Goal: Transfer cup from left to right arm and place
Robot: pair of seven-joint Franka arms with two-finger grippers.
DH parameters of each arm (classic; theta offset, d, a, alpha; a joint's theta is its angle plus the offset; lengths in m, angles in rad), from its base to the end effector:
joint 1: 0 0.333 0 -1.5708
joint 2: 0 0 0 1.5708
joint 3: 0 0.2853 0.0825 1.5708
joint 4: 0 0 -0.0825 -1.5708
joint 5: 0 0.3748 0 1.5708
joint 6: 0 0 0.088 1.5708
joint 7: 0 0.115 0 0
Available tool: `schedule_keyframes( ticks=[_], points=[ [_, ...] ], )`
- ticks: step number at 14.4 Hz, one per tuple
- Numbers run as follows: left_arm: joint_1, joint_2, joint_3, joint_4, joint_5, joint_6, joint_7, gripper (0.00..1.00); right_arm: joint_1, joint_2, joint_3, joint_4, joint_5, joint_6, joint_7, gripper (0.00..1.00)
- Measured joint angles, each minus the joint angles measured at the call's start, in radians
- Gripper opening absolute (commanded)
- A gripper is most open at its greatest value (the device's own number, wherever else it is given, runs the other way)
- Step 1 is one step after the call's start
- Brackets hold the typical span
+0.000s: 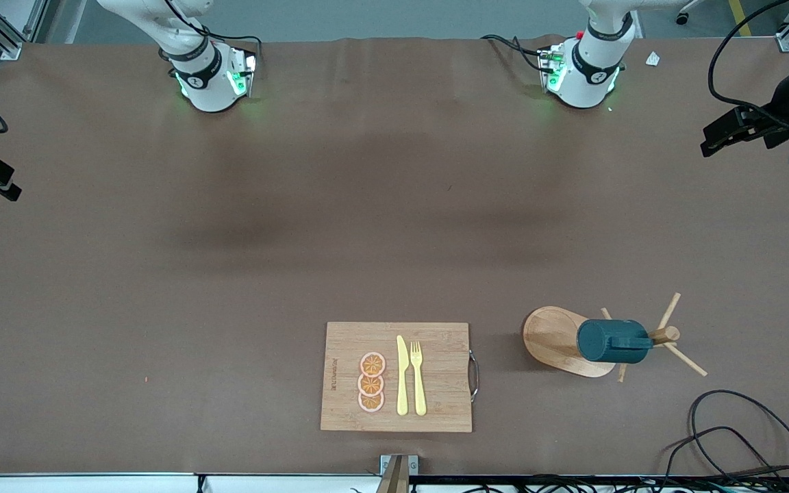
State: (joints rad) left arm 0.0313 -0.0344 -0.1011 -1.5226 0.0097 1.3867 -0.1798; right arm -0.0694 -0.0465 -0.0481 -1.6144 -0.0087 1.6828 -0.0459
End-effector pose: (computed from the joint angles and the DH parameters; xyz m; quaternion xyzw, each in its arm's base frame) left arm 0.5141 -0.0356 0.6107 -0.9971 -0.0557 0.0496 0.0128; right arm 0.5404 -0.0653 0.6012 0.9977 -0.0355 0.0569 0.0079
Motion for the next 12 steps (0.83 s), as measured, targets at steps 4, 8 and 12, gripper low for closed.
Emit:
schedule_keyframes(
  ticks=[4, 8, 12],
  points=[
    [-0.003, 0.0, -0.001, 0.0, 0.0, 0.0, 0.0, 1.0, 0.0, 0.0, 0.0, 0.0, 0.0, 0.0, 0.0, 1.0],
    [0.005, 0.017, 0.003, 0.001, 0.0, 0.004, 0.0, 1.0, 0.0, 0.0, 0.0, 0.0, 0.0, -0.001, 0.0, 1.0],
    [0.005, 0.052, 0.003, 0.009, 0.0, 0.055, -0.029, 1.0, 0.0, 0.0, 0.0, 0.0, 0.0, -0.002, 0.0, 1.0]
  ],
)
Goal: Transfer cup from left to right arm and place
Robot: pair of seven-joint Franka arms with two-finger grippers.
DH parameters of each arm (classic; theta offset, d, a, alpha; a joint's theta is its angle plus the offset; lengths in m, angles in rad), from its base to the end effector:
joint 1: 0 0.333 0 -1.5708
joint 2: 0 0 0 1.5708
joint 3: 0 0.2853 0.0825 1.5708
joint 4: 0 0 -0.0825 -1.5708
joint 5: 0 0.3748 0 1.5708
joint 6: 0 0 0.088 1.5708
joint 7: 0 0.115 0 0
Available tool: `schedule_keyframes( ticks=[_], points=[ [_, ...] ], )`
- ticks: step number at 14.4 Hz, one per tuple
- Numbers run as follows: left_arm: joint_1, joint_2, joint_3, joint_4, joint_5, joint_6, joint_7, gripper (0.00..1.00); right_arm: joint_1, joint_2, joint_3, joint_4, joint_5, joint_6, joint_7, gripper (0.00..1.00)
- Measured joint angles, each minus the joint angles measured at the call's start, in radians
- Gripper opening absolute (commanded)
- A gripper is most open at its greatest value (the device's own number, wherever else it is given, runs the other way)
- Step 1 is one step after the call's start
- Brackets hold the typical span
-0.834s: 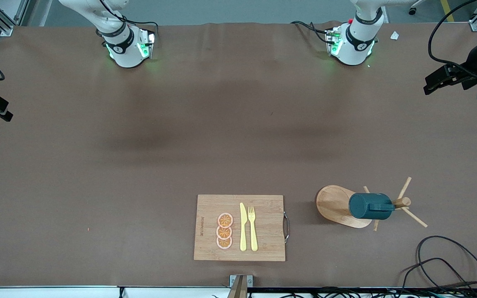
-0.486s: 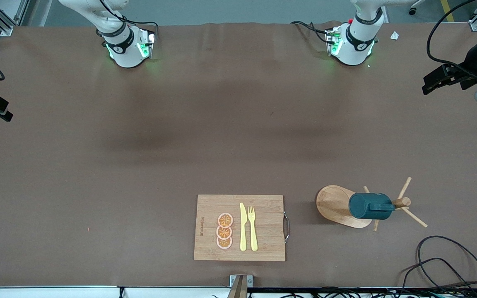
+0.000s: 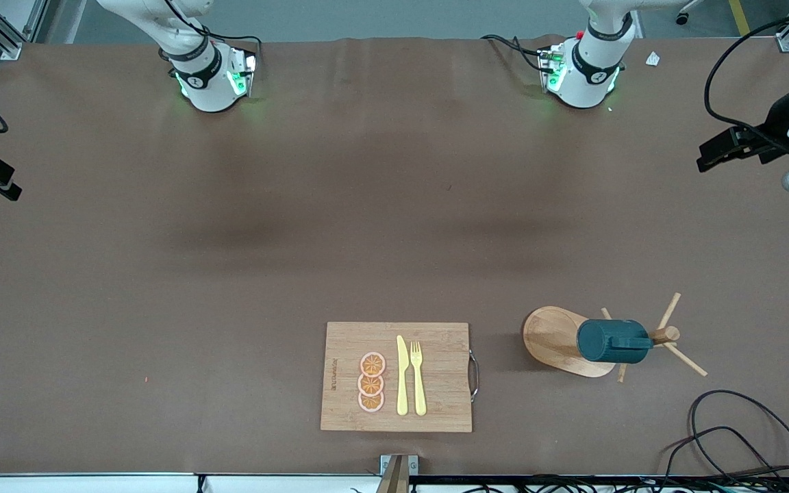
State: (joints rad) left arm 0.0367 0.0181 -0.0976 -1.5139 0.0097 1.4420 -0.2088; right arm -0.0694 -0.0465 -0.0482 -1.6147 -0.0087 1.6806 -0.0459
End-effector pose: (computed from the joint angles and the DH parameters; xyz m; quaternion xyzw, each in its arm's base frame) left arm 0.5354 -0.0310 0.5913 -0.9962 -0.0742 0.0440 0.0100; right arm 0.5402 -0.0653 0.6009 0.9978 -0.0356 0.0557 0.0078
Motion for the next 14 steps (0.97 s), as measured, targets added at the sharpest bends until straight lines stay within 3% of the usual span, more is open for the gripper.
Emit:
schedule_keyframes(
  ticks=[7, 14],
  points=[
    [0.005, 0.109, 0.0, 0.051, -0.012, 0.079, -0.293, 1.0, 0.0, 0.0, 0.0, 0.0, 0.0, 0.0, 0.0, 1.0],
    [0.02, 0.22, 0.0, 0.072, -0.179, 0.263, -0.676, 1.0, 0.0, 0.0, 0.0, 0.0, 0.0, -0.001, 0.0, 1.0]
  ],
)
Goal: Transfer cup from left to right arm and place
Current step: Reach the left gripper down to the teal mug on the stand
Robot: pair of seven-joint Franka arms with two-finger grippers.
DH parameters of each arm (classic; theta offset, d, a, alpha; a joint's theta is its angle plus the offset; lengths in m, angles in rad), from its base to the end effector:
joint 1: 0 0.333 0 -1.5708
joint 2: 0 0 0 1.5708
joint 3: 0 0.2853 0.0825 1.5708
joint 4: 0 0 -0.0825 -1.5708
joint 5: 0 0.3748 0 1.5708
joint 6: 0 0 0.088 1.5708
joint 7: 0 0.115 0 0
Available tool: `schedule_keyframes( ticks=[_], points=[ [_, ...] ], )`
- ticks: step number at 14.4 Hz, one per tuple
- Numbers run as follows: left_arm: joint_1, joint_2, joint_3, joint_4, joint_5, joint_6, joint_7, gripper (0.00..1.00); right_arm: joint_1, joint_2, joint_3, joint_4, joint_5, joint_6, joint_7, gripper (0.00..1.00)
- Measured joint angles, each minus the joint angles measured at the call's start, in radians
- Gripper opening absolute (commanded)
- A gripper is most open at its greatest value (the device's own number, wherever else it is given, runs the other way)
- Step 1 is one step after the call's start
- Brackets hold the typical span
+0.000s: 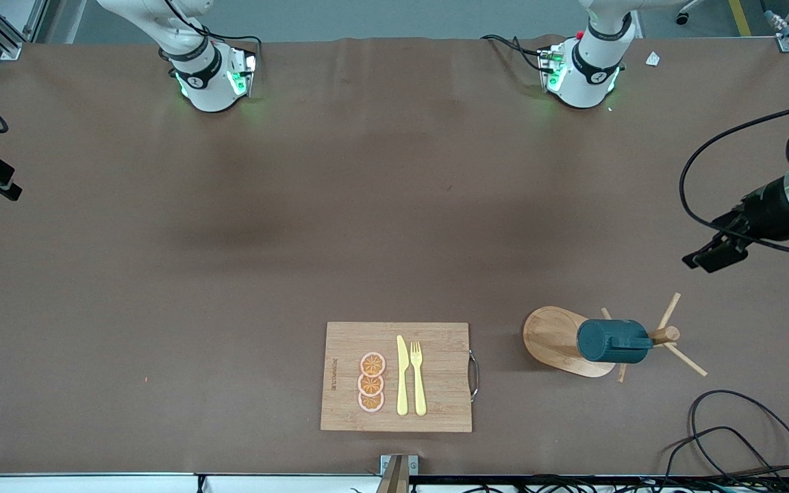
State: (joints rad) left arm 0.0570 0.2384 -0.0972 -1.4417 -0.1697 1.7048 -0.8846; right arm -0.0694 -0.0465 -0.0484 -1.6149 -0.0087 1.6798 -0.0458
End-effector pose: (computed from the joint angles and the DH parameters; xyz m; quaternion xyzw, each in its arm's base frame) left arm 0.6190 -0.0362 0.5216 0.9031 0.4185 -0.0311 0.0912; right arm 0.5401 -0.0654 0.6007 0.9978 -0.0357 0.0552 0.0078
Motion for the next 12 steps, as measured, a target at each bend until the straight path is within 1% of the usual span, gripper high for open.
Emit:
schedule_keyframes(
  ticks=[2, 7, 10, 12],
  points=[
    [0.0, 0.029, 0.0, 0.0, -0.038, 0.049, -0.114, 1.0, 0.0, 0.0, 0.0, 0.0, 0.0, 0.0, 0.0, 1.0],
    [-0.011, 0.099, -0.008, 0.001, -0.073, 0.199, -0.305, 1.0, 0.0, 0.0, 0.0, 0.0, 0.0, 0.0, 0.0, 1.0],
    [-0.028, 0.133, -0.011, 0.001, -0.095, 0.248, -0.432, 1.0, 0.0, 0.0, 0.0, 0.0, 0.0, 0.0, 0.0, 1.0],
    [-0.031, 0.162, -0.011, 0.001, -0.099, 0.27, -0.47, 1.0, 0.0, 0.0, 0.0, 0.0, 0.0, 0.0, 0.0, 1.0]
  ],
)
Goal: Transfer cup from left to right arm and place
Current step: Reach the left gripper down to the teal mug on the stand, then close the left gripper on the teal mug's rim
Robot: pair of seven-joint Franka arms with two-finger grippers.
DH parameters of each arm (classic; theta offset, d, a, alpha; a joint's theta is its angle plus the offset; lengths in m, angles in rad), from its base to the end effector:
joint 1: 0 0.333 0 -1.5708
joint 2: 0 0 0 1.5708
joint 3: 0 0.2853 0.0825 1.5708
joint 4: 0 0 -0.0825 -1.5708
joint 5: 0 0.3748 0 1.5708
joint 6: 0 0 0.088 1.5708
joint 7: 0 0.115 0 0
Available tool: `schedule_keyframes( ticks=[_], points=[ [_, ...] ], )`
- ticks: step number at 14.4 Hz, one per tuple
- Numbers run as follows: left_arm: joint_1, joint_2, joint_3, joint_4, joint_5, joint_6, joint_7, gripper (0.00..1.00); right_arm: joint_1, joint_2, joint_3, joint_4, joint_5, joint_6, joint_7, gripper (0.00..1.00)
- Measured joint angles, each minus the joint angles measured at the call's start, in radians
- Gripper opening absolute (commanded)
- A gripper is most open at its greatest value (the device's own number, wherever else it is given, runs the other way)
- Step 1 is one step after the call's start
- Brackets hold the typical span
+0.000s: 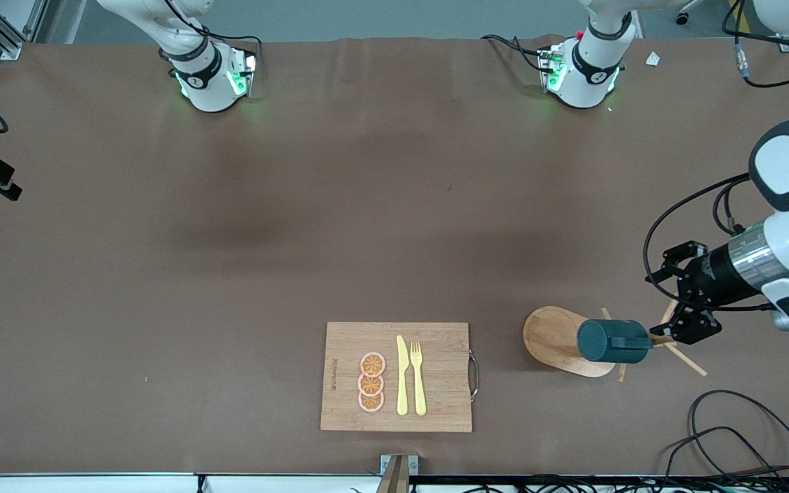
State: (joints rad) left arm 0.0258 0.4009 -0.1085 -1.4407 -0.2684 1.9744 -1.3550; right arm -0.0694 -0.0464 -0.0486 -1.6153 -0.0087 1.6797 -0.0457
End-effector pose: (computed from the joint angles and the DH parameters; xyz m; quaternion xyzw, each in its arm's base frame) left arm 0.6705 -0.0640 0.4450 0.7633 0.6256 -0.0467 0.1543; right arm 0.5401 -0.0655 0.6004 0.9978 -0.0359 0.0549 0.0077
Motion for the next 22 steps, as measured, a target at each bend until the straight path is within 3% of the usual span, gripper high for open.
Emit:
schedule_keyframes(
  ticks=[5, 18, 20, 22],
  points=[
    [0.007, 0.073, 0.006, 0.013, -0.081, 0.093, -0.08, 1.0, 0.0, 0.0, 0.0, 0.0, 0.0, 0.0, 0.0, 1.0],
    [-0.02, 0.164, 0.003, 0.02, -0.075, 0.156, -0.112, 1.0, -0.001, 0.0, -0.004, 0.0, 0.0, 0.0, 0.001, 1.0],
    [-0.02, 0.166, 0.003, 0.02, -0.074, 0.156, -0.112, 0.94, -0.001, 0.0, -0.004, 0.0, 0.0, 0.0, 0.001, 1.0],
    [-0.02, 0.171, 0.004, 0.02, -0.073, 0.173, -0.111, 0.94, -0.001, 0.0, -0.004, 0.0, 0.0, 0.001, 0.001, 1.0]
  ],
)
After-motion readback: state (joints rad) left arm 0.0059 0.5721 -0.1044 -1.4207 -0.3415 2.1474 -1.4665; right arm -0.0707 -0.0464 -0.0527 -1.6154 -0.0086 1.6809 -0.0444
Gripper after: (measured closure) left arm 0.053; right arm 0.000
